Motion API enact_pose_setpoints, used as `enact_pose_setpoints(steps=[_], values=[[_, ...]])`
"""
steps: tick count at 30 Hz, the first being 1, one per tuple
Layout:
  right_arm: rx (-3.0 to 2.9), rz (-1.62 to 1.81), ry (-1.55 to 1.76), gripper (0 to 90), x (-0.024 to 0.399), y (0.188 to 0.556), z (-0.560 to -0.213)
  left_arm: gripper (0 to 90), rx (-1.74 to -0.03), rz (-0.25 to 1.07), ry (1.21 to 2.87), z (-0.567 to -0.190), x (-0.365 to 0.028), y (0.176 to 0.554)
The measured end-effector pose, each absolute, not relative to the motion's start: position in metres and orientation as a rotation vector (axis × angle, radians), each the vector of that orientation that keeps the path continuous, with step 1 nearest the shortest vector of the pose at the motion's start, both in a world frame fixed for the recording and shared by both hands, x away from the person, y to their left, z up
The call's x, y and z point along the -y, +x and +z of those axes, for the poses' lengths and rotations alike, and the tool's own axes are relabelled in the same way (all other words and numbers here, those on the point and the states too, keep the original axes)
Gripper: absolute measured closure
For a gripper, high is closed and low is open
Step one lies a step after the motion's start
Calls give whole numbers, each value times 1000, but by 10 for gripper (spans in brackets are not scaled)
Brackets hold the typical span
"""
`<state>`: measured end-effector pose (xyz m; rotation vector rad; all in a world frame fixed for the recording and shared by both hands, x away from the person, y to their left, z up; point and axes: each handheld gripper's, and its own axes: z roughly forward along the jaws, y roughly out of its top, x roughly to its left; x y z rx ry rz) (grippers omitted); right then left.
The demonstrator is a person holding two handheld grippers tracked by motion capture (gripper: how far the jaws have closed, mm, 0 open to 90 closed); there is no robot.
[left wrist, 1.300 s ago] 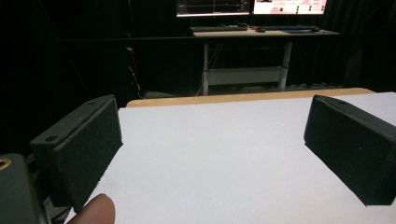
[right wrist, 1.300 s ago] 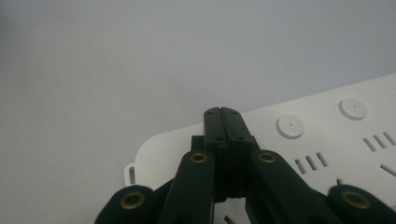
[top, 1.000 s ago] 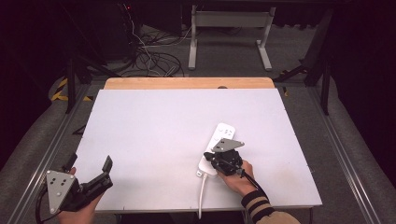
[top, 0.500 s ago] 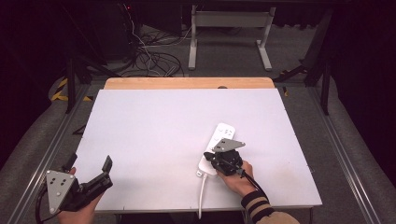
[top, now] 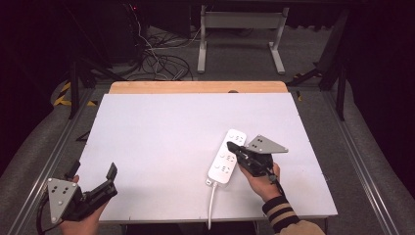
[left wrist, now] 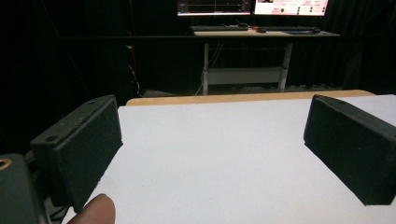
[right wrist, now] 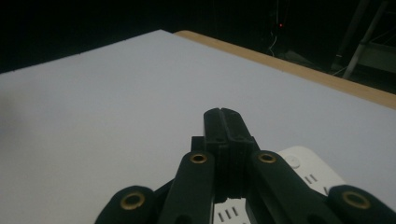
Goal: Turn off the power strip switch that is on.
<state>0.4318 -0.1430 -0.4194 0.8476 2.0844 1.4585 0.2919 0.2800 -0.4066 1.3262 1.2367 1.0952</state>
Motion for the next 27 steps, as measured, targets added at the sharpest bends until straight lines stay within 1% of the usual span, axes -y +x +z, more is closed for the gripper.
enact_pose_setpoints(steps=[1, 6, 8, 9, 10, 11, 12, 13, 17, 23, 27], values=[[-2046, 1495, 844, 900, 152, 429, -413, 47, -1235, 1096, 1325, -406, -280, 292], [-1966, 1557, 816, 900, 171, 421, -398, 47, -1241, 1099, 1325, -406, -280, 292], [-1902, 1587, 809, 900, 193, 412, -390, 47, -1242, 1096, 1317, -406, -281, 292], [-1902, 1587, 809, 900, 193, 412, -390, 47, -1242, 1100, 1313, -406, -281, 292], [-1852, 1610, 826, 900, 211, 408, -387, 48, -1243, 1102, 1311, -406, -282, 292], [-1852, 1610, 826, 900, 211, 408, -387, 48, -1243, 1102, 1313, -406, -282, 292], [-1804, 1628, 849, 900, 227, 405, -385, 48, -1245, 1099, 1310, -405, -282, 292], [-1804, 1628, 849, 900, 227, 405, -385, 48, -1246, 1098, 1310, -405, -282, 292], [-1721, 1639, 901, 900, 253, 403, -385, 48, -1249, 1097, 1308, -405, -281, 293], [-1706, 1619, 903, 900, 257, 403, -388, 48, -1239, 1100, 1323, -405, -280, 293], [-1674, 1605, 915, 900, 258, 403, -397, 49, -1249, 1093, 1314, -405, -282, 294]])
